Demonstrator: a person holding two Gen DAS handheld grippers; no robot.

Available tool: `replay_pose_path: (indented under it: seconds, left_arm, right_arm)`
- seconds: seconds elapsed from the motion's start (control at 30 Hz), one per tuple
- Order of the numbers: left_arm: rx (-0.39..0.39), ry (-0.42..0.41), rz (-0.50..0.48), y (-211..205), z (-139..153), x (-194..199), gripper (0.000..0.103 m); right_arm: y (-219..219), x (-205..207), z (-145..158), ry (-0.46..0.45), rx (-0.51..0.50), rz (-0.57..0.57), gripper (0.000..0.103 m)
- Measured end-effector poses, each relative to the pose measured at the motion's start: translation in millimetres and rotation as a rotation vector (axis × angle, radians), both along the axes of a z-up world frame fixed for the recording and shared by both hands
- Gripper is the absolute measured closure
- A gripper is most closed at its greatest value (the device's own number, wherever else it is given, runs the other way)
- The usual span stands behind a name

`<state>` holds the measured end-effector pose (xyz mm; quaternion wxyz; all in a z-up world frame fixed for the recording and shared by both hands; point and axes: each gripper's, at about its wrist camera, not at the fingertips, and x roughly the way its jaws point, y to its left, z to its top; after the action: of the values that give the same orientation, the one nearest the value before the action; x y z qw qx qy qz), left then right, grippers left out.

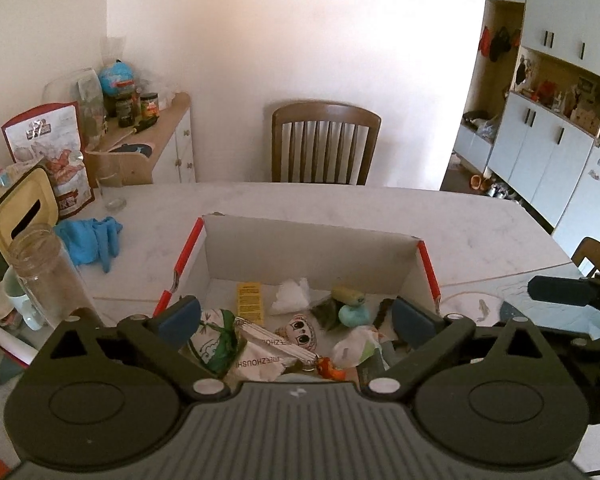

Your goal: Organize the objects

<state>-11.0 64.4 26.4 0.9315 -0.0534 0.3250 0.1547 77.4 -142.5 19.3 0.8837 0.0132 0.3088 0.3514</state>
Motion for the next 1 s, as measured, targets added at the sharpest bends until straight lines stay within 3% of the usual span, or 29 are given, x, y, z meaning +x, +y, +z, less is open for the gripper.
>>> replay_pose_path:
  seconds: [0.63,1.0]
  left_arm:
    - [-0.006,0.009,0.006,-9.5,-5.8,-13.5,0.0]
    - [-0.01,0.008,0.02,-8.6,-7.9,-12.1,0.0]
  right_arm:
    - [-13.1,-24.4,9.3,-0.05,0.032,-0.022,0.003]
    - [-17.8,-28.5,3.9,-0.025,0.041,-0.055,0.003]
